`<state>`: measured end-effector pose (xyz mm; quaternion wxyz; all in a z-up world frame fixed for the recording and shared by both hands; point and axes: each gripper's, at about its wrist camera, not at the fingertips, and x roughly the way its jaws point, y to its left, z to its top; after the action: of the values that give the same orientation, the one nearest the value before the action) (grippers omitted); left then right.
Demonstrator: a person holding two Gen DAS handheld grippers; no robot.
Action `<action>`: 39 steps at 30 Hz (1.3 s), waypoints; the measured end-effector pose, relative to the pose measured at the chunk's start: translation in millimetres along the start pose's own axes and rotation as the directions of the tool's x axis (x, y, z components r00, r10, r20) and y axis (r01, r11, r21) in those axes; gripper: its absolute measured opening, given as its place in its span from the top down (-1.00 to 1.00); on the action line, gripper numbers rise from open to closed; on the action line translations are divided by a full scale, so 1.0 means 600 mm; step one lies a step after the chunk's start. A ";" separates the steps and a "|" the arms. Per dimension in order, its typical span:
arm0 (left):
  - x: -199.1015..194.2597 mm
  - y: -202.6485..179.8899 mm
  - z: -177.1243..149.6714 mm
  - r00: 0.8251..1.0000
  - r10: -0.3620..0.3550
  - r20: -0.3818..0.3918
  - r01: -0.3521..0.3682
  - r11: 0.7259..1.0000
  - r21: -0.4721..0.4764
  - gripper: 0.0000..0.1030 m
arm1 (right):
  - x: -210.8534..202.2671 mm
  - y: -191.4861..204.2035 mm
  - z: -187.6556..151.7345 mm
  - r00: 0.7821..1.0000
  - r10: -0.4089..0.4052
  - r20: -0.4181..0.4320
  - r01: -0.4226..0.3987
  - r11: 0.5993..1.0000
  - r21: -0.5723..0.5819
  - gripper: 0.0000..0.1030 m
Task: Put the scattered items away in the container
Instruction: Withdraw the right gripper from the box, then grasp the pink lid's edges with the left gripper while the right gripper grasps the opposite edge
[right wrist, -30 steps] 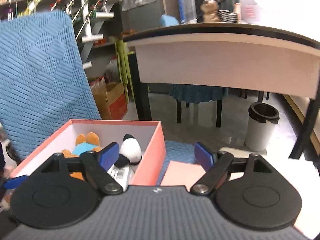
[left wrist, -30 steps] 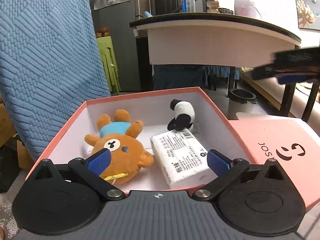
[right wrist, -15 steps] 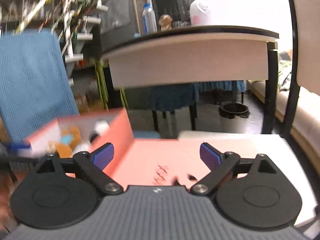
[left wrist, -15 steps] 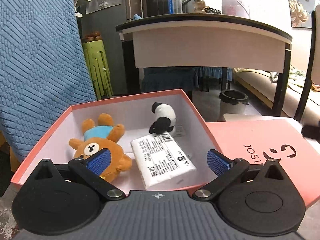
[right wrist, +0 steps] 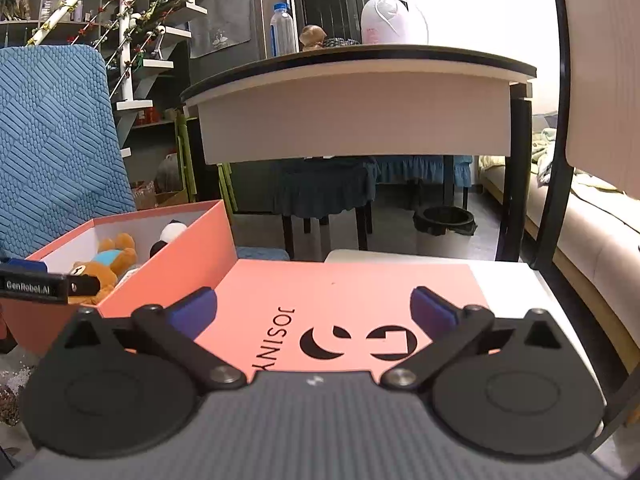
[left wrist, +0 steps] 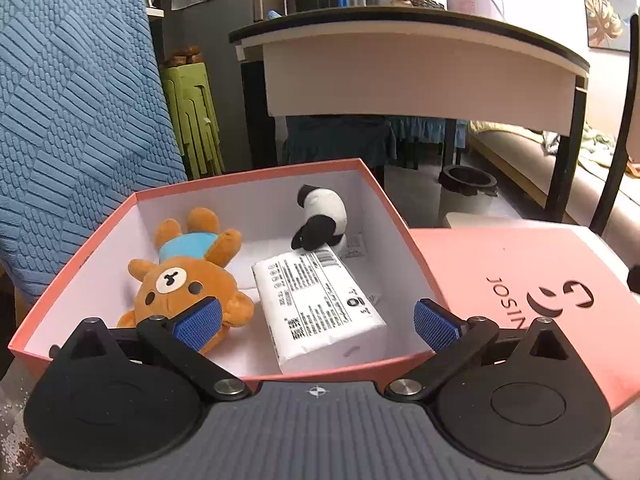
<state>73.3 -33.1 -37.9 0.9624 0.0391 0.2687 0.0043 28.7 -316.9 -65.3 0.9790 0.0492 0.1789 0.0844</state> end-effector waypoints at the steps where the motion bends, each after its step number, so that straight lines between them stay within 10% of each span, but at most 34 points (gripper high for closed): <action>1: 0.000 -0.003 -0.001 1.000 -0.002 -0.001 0.002 1.000 0.004 -0.99 | 0.001 0.000 0.002 1.000 0.000 0.002 0.000 1.000 0.000 -1.00; 22: -0.061 -0.070 -0.063 0.980 -0.184 -0.075 0.193 0.972 0.138 -0.99 | -0.023 -0.090 -0.037 0.992 -0.123 -0.031 0.125 0.990 0.071 -1.00; 39: 0.037 -0.115 -0.095 0.893 -0.301 -0.335 0.351 0.931 0.100 -1.00 | 0.002 -0.181 -0.099 0.970 -0.146 -0.194 0.179 0.970 0.167 -1.00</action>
<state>61.9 -96.9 -103.1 0.8880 0.0680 0.4207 -0.1726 24.4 -419.2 -134.6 0.9536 0.1165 0.2773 -0.0089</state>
